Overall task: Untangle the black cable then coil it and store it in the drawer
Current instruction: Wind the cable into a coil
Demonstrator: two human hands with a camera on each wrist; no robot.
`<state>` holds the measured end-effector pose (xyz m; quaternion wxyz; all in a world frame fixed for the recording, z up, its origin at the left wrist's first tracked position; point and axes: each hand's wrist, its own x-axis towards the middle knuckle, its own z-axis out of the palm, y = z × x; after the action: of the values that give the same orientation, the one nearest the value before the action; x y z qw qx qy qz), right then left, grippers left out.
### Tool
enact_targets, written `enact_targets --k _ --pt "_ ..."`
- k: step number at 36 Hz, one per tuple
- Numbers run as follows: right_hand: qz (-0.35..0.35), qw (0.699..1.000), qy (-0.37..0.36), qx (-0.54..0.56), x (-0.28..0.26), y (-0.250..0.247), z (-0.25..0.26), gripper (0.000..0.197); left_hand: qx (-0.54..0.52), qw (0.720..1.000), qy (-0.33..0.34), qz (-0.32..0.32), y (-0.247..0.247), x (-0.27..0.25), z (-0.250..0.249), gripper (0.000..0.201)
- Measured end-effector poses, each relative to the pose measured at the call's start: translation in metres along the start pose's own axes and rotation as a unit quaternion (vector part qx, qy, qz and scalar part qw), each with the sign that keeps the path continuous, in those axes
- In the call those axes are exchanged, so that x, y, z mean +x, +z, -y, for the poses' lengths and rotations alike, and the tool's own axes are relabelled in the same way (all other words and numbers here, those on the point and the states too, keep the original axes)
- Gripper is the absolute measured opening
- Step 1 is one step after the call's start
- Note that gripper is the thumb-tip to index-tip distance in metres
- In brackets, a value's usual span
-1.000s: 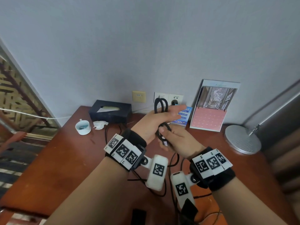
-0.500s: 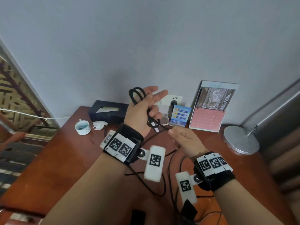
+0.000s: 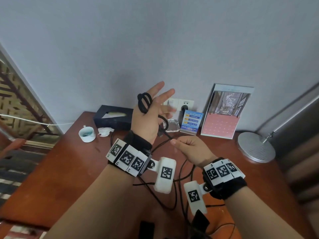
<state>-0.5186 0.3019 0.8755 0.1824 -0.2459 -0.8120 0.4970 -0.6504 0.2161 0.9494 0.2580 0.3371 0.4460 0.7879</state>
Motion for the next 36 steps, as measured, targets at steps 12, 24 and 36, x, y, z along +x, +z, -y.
enact_targets --k 12,24,36 --pt "-0.018 0.995 -0.046 -0.081 0.005 -0.039 -0.018 0.009 0.191 0.980 -0.002 -0.064 -0.016 0.012 0.008 0.010" --pt "-0.010 0.943 -0.276 -0.187 0.008 -0.040 0.043 0.024 0.327 0.936 -0.091 0.095 0.009 0.001 0.014 0.049" --pt "-0.167 0.973 -0.154 -0.026 0.012 -0.030 0.047 0.045 0.115 0.943 -0.186 0.250 0.001 -0.011 0.026 0.016"
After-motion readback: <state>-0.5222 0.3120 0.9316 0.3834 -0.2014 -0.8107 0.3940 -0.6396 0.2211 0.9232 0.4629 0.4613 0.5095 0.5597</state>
